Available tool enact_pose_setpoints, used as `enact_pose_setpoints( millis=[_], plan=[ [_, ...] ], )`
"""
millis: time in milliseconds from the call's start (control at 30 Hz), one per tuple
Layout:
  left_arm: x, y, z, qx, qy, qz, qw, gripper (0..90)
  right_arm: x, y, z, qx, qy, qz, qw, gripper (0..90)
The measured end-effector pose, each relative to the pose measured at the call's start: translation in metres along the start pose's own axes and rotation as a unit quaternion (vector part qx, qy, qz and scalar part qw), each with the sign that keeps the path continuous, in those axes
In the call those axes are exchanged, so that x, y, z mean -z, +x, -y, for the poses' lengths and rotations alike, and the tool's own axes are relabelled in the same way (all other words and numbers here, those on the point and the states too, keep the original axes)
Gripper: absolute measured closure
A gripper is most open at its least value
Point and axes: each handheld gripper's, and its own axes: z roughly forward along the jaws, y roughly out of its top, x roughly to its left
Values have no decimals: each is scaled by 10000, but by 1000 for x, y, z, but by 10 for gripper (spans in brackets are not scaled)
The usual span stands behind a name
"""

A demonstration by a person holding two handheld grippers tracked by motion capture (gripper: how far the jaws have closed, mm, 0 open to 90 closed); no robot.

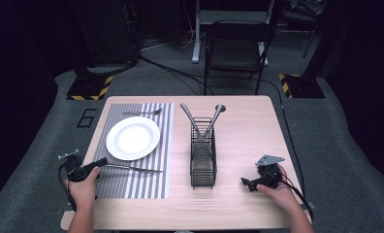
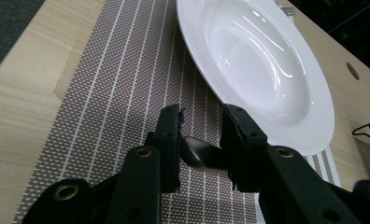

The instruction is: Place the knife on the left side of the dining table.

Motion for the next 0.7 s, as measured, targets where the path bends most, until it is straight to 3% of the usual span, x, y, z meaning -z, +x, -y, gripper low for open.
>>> enact_pose_setpoints(
  millis=[567,700],
  plan=[
    [-9,9,3,163,180,-78,9997,679,0,0,0,0,-1,1,10000,0],
    [-11,11,4,120,262,-152,9995,671,0,0,0,1,-1,2,10000,0]
  ],
)
